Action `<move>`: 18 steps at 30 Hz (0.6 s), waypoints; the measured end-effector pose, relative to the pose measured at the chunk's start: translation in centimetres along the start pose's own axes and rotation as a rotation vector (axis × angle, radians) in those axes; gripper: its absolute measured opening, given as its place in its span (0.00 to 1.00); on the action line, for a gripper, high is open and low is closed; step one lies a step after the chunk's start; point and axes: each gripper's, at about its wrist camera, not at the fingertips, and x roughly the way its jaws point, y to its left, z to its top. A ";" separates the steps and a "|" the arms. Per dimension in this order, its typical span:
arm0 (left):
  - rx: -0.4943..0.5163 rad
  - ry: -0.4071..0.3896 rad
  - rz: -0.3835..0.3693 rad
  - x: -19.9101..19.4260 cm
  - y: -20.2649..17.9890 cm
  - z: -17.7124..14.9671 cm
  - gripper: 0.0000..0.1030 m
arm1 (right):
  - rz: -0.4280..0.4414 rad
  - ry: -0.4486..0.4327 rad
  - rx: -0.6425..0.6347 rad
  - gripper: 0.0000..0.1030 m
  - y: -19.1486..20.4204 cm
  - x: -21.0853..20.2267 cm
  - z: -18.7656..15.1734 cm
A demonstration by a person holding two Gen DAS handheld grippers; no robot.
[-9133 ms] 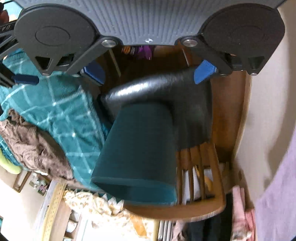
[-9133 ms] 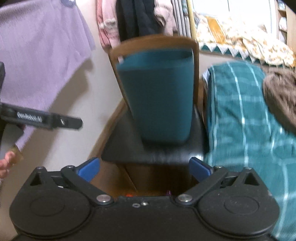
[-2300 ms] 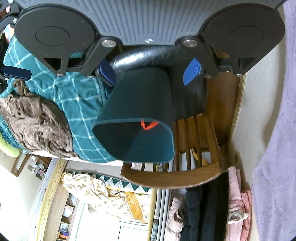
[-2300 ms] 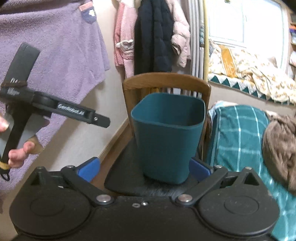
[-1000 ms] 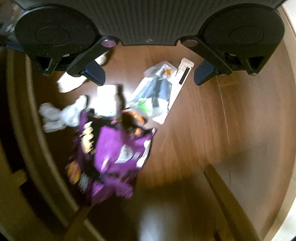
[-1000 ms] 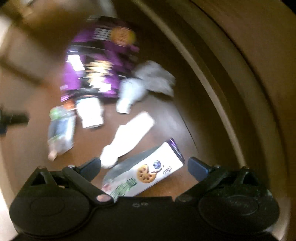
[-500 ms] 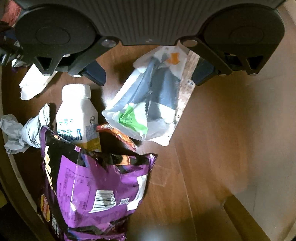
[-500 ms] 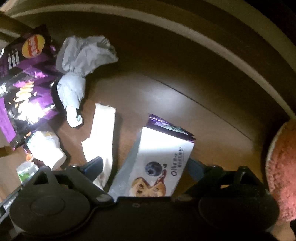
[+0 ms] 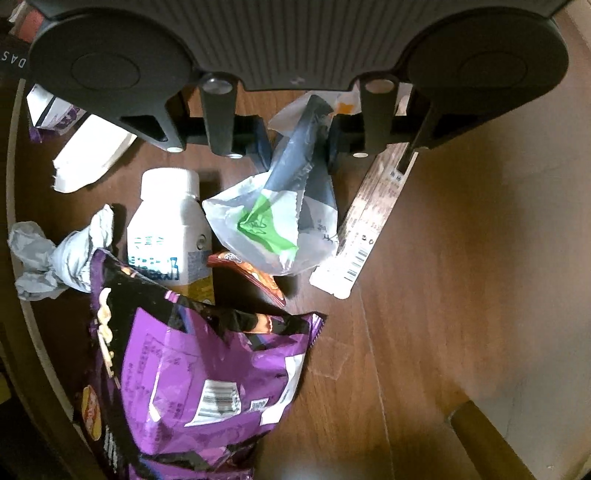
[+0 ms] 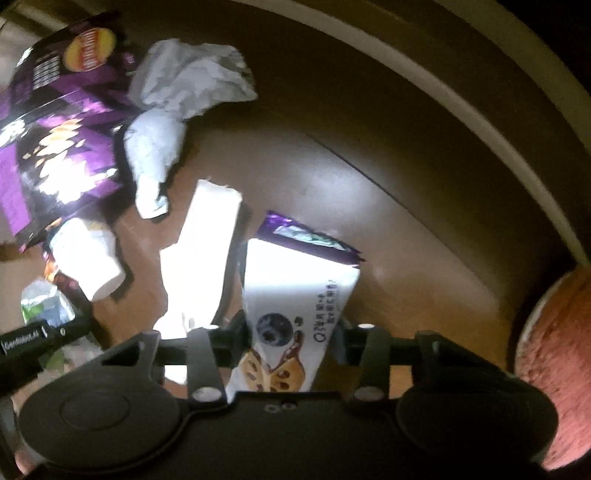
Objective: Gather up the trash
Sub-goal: 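Grasp the clear plastic wrapper with left tool while right tool grasps cookie wrapper, then lift the clear wrapper and cookie wrapper up over the teal wastebasket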
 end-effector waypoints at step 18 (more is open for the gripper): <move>-0.152 -0.039 -0.083 -24.1 0.5 -1.8 0.22 | 0.072 -0.071 -0.494 0.37 8.4 -22.9 0.0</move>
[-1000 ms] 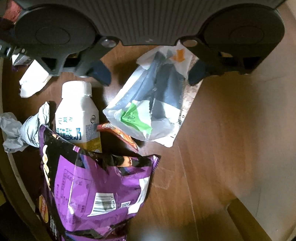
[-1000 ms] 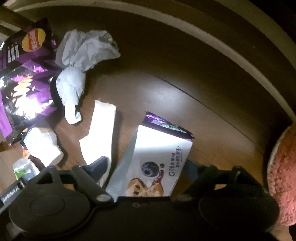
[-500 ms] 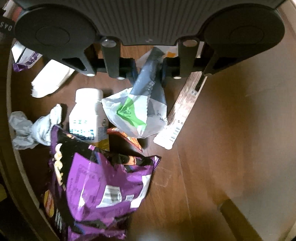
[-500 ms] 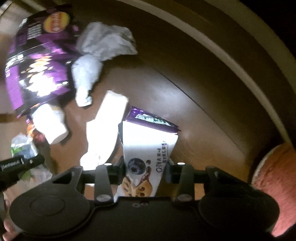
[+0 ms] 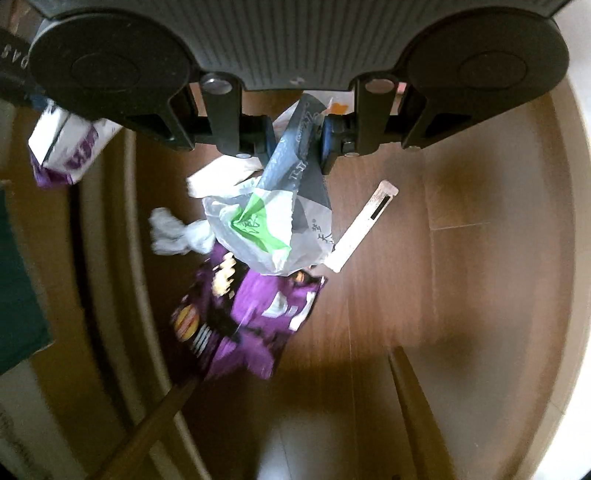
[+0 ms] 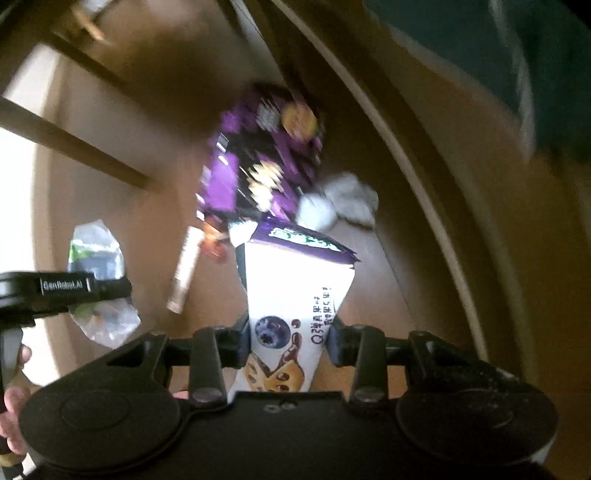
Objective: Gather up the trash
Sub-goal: 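Lift the clear wrapper and cookie wrapper up over the teal wastebasket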
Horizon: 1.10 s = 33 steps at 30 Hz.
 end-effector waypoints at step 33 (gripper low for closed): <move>0.231 -0.455 -0.130 -50.6 -0.7 10.9 0.22 | 0.079 -0.579 -0.388 0.35 23.9 -48.8 13.6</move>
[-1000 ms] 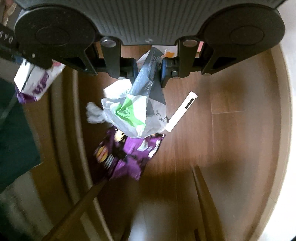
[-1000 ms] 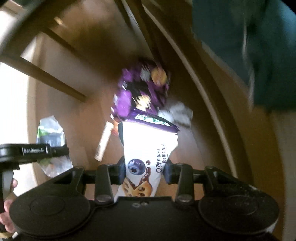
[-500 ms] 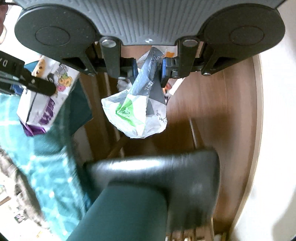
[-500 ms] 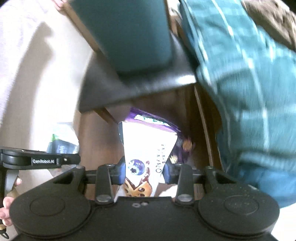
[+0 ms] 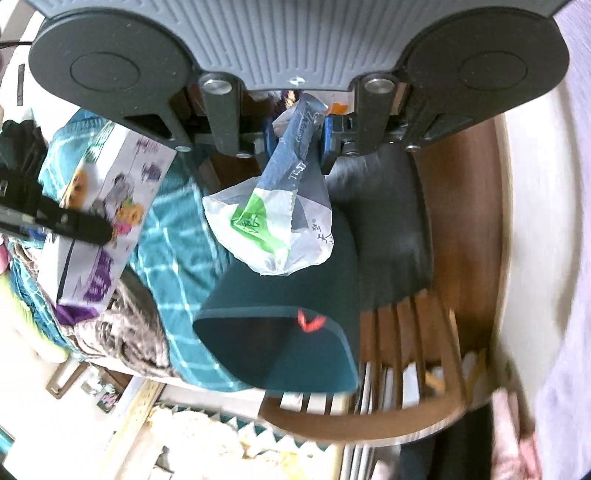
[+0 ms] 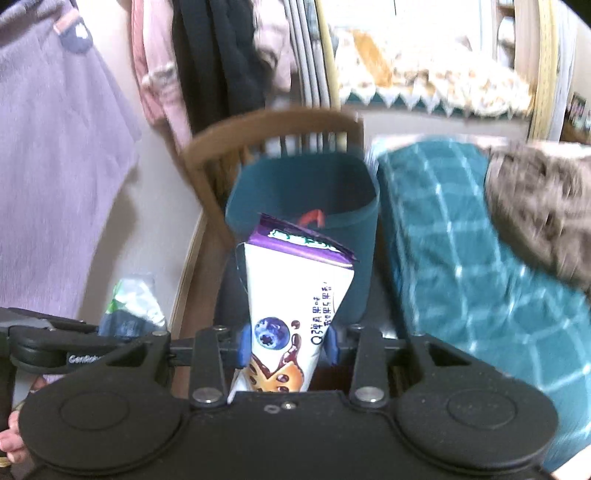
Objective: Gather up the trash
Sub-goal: 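Lift the clear wrapper and cookie wrapper up over the teal wastebasket, then open both tools to drop the clear wrapper and cookie wrapper into the wastebasket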
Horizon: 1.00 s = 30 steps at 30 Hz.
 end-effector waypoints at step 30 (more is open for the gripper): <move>-0.215 0.083 0.183 17.2 -4.6 21.7 0.22 | 0.083 0.010 -0.275 0.36 -7.0 19.0 17.1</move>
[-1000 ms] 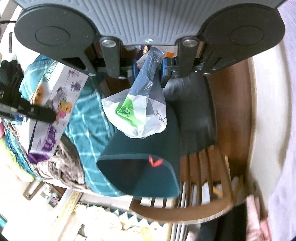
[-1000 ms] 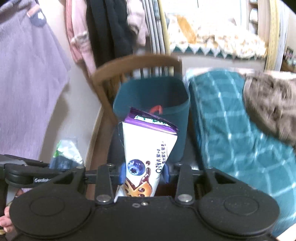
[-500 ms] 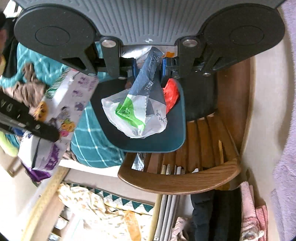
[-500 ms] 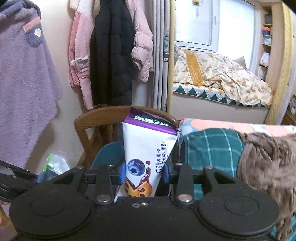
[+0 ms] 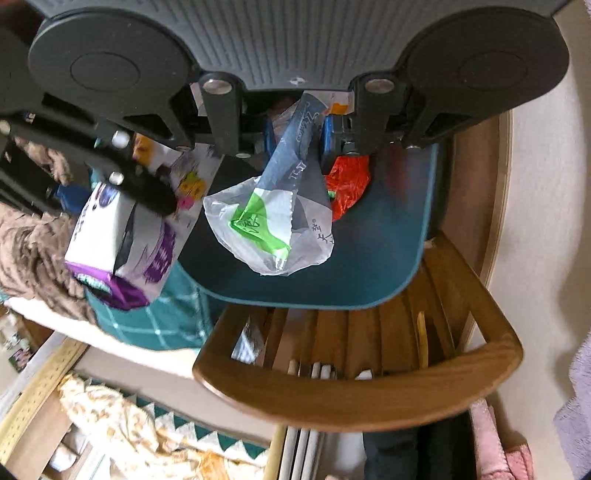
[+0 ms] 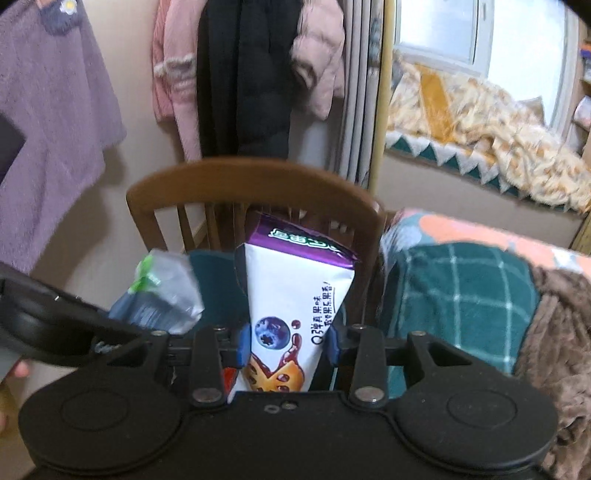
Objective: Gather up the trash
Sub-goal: 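Open both tools to drop the clear wrapper and cookie wrapper into the wastebasket, then lower both tools back down to the trash pile under the chair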
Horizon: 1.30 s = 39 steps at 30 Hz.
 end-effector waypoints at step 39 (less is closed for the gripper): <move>0.129 -0.050 0.002 -3.5 3.9 -4.9 0.64 | 0.027 0.078 0.025 0.78 2.8 -5.2 -3.3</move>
